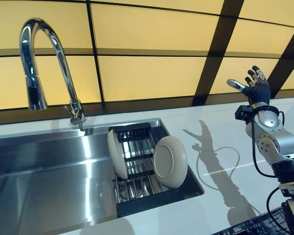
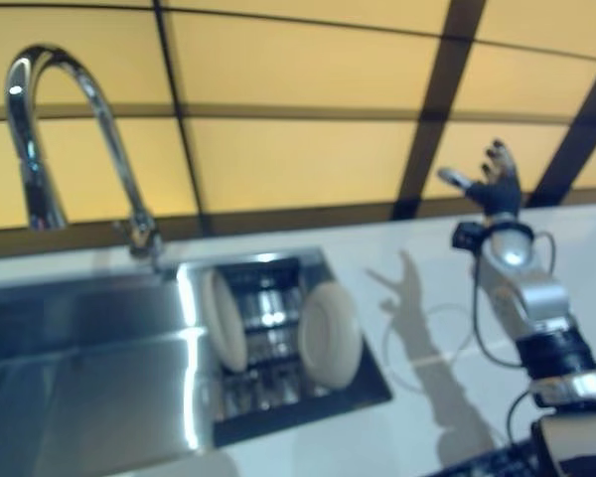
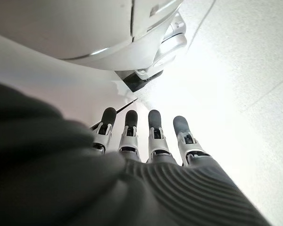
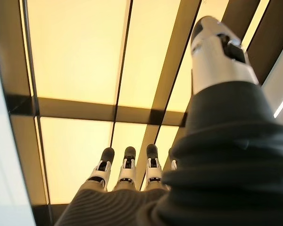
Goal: Take plates into dishwasher
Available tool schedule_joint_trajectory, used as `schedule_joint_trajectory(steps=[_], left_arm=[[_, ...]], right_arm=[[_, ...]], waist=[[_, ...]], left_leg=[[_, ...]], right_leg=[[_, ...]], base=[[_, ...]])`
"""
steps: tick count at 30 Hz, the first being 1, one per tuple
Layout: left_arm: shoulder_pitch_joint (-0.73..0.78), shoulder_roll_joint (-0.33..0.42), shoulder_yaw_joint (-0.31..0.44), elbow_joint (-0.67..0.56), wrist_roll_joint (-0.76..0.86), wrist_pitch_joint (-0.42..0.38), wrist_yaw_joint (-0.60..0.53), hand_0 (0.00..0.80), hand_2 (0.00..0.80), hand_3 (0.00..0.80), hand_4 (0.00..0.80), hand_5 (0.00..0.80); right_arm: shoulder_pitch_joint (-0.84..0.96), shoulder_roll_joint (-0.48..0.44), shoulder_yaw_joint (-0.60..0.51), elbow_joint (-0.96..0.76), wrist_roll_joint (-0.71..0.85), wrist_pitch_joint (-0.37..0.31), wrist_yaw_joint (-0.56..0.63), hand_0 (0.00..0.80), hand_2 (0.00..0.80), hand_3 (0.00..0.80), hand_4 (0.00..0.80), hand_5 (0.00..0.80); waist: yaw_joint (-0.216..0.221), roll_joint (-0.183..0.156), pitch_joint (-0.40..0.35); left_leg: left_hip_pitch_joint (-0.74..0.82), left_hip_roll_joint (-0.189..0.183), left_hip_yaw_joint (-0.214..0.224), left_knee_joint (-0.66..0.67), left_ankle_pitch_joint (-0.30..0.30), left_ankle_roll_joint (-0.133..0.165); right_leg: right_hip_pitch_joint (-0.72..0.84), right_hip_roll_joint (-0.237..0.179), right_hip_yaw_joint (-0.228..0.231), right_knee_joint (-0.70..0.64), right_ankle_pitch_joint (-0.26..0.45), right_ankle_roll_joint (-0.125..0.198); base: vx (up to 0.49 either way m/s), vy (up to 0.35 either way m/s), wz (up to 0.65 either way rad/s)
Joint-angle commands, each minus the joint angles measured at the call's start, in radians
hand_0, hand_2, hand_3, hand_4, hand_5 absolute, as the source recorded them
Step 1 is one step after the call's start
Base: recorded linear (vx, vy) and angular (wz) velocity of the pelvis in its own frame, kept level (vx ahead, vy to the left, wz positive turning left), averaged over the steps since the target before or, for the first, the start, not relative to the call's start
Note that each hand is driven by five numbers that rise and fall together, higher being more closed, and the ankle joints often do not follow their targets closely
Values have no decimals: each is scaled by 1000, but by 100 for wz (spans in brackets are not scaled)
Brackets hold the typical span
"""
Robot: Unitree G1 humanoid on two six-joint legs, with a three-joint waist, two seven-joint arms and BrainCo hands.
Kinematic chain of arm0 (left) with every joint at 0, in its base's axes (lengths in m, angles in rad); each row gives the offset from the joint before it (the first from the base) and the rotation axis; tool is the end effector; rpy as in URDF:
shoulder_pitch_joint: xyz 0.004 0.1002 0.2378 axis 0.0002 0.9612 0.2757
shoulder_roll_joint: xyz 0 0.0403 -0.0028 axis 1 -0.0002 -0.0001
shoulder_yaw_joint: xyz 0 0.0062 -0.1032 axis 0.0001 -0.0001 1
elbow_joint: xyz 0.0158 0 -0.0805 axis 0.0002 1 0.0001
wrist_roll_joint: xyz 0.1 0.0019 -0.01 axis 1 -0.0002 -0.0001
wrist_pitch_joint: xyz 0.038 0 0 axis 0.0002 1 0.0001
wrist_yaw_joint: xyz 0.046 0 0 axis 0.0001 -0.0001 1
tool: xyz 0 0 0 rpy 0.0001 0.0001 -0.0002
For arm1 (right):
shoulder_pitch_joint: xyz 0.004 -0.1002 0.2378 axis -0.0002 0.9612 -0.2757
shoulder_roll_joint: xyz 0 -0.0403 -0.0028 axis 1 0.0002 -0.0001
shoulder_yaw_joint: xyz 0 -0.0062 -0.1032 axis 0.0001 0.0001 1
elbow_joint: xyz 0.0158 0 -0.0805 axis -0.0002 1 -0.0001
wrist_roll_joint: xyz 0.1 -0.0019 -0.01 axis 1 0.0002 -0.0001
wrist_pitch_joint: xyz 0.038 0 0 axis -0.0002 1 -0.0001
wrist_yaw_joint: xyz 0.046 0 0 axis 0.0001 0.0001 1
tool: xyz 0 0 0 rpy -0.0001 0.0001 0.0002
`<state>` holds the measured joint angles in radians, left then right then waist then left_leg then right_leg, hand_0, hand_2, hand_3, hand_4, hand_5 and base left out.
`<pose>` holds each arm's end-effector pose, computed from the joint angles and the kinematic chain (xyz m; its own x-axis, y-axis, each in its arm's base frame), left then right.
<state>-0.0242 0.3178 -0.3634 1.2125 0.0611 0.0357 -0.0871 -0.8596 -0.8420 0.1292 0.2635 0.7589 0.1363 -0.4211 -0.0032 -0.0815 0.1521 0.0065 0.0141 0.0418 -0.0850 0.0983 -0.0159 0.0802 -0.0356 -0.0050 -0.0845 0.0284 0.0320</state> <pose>0.0787 0.2368 -0.1106 0.2834 0.1139 -0.9522 0.4333 0.8706 0.2331 0.3024 -0.2486 0.2702 0.8567 -0.3069 0.4147 0.3062 0.9494 0.0700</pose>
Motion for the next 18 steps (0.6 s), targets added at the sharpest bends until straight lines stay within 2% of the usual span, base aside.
schedule_joint_trajectory(steps=[1, 11, 15, 18], left_arm=[[-96, 57, 13, 3, 13, -37, 34, 0, 0, 0, 0, 0], [-109, 45, 4, 14, 16, -44, 66, 0, 0, 0, 0, 0], [-106, 55, 12, 18, -3, -69, 83, 0, 0, 0, 0, 0], [-90, 46, 7, -19, 14, -93, 62, 0, 0, 0, 0, 0]], right_arm=[[-6, -54, -36, 19, -9, -18, 18, 0, 0, 0, 0, 0], [4, -40, -7, 10, -27, 12, 36, 0, 0, 0, 0, 0], [-5, -26, 13, -8, -26, 17, 41, 0, 0, 0, 0, 0], [7, -3, 14, -20, -39, 14, 16, 0, 0, 0, 0, 0]], waist=[[39, -12, -60], [34, -21, -53], [36, -18, -33], [45, -9, -25]], left_leg=[[-23, 15, -21, 26, -78, -17], [-16, 31, -23, 53, -90, -32], [-28, 47, -42, 108, -93, -48], [-40, 39, -70, 94, -66, -57]], right_leg=[[-23, -58, -45, 47, -11, 88], [-12, -43, -61, 76, -53, 61], [-12, -33, -72, 108, -68, 34], [8, -22, -66, 78, -53, 26]], base=[[5, -74, 11], [-11, -85, 4], [5, -141, 13], [-14, -47, 17]])
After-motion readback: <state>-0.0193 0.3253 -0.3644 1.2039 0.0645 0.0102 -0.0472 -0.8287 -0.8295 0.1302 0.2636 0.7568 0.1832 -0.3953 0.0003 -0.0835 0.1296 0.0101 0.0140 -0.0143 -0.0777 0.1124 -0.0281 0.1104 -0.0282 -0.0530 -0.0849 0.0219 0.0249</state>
